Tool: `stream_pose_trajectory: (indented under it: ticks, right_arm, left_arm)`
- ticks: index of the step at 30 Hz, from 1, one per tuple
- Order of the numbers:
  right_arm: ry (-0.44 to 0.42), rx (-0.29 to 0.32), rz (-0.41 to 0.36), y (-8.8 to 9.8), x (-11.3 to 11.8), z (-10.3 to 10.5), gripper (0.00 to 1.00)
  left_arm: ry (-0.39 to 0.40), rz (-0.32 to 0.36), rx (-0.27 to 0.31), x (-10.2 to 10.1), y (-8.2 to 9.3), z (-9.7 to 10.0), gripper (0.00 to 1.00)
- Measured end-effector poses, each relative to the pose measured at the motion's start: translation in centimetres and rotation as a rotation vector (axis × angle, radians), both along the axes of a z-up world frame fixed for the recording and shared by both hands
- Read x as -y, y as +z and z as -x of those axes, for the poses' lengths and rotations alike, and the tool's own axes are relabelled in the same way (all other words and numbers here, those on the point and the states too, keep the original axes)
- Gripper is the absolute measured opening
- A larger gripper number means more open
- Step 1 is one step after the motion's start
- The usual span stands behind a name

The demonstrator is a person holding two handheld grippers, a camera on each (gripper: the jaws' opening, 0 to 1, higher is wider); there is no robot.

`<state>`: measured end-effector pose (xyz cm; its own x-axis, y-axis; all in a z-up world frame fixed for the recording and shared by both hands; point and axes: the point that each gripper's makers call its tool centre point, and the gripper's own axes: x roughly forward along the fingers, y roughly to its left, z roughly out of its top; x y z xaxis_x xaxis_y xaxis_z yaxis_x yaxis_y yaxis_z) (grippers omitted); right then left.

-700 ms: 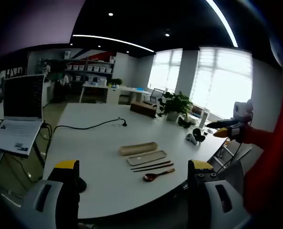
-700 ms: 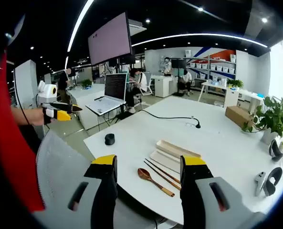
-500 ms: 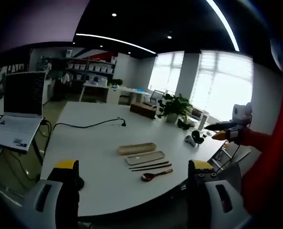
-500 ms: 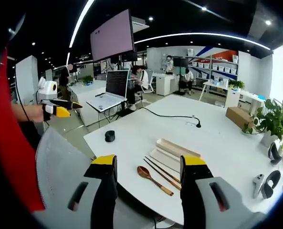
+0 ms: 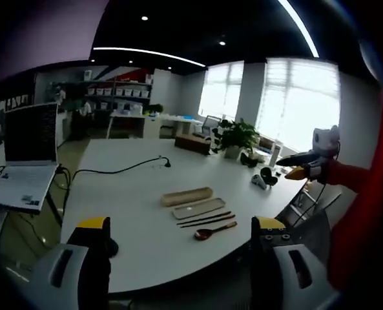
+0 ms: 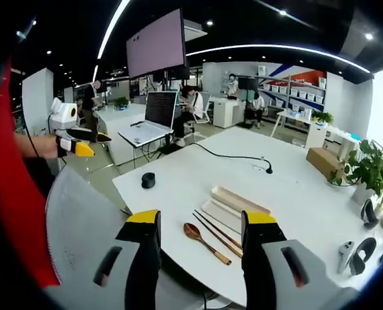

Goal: Arrange the utensils inside the cutlery case until each visible utensil rests in its matching compartment.

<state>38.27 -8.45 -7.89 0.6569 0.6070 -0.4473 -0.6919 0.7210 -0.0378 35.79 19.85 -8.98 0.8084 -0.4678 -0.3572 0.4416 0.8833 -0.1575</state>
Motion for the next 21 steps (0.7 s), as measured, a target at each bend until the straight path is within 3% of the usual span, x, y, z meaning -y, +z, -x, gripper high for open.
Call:
stream_pose_trajectory:
  ticks: [5,9,16,21]
  right_arm:
    - [-0.002,-0.006,0.021,-0.4,0.3,0.0,0.46]
    - [-0.001,0.042,0.138,-1.0,1.1,-0.5,0.43]
    - [0.009,0.017,0.085,-0.6,0.3,-0.4,0.42]
    - [0.009,-0.015,0.0,0.0,-0.4,-0.3,0.46]
  left_arm:
    - [-0.007,-0.009,-0.003,-0.1,-0.2,0.4,0.86]
    - [0.015,0.003,0.002,-0.5,-0.1,0.5,0.88]
    - [0.026,0.009,0.002,-0.5,-0.1,0.9,0.88]
    - [0.023,-0.005,0.011,-0.6,-0.1,1.4,0.88]
